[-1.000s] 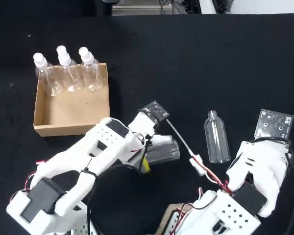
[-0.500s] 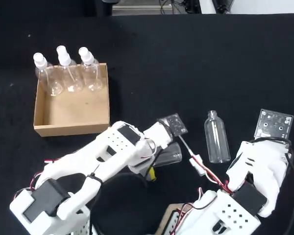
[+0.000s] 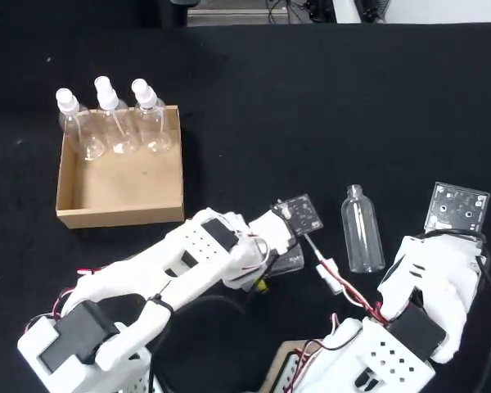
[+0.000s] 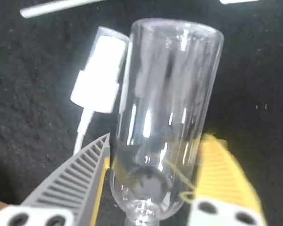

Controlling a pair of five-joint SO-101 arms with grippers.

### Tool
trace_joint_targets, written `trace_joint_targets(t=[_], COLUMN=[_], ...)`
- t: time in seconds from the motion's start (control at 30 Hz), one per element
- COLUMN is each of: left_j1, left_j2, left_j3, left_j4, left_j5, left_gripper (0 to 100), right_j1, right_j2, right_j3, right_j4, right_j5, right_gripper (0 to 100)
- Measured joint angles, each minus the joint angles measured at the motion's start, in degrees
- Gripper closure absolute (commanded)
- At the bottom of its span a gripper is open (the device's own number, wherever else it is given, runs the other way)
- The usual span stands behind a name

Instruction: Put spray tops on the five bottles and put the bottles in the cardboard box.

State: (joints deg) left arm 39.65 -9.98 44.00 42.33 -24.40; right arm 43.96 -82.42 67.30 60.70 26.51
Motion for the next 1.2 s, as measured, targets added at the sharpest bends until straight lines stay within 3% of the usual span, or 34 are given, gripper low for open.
trace_joint_targets(t=[0.07, 0.37, 0.6, 0.87, 1.2], left_j1=[0.0, -0.7, -7.4, -25.6, -65.4], left_j2=[0.0, -2.8, -19.1, -37.7, -40.2], left_j3=[0.0, -0.4, -0.3, -2.6, -10.2], left_j4=[1.6, 14.9, 30.3, 53.3, 57.6], left_j5=[0.0, 0.0, -0.7, -17.4, -37.9], left_gripper=[98, 97, 97, 97, 97], right_j1=[0.0, 0.0, -5.5, -18.0, -45.1], right_j2=[0.0, 0.0, 0.0, 0.0, 0.0], right_j3=[0.0, 0.0, 0.0, 0.0, 0.0], right_j4=[0.0, 0.0, 0.4, 1.8, 2.5], right_j5=[0.0, 0.0, 0.0, -7.1, -10.5], right_gripper=[79.8, 79.9, 80.0, 80.0, 80.0])
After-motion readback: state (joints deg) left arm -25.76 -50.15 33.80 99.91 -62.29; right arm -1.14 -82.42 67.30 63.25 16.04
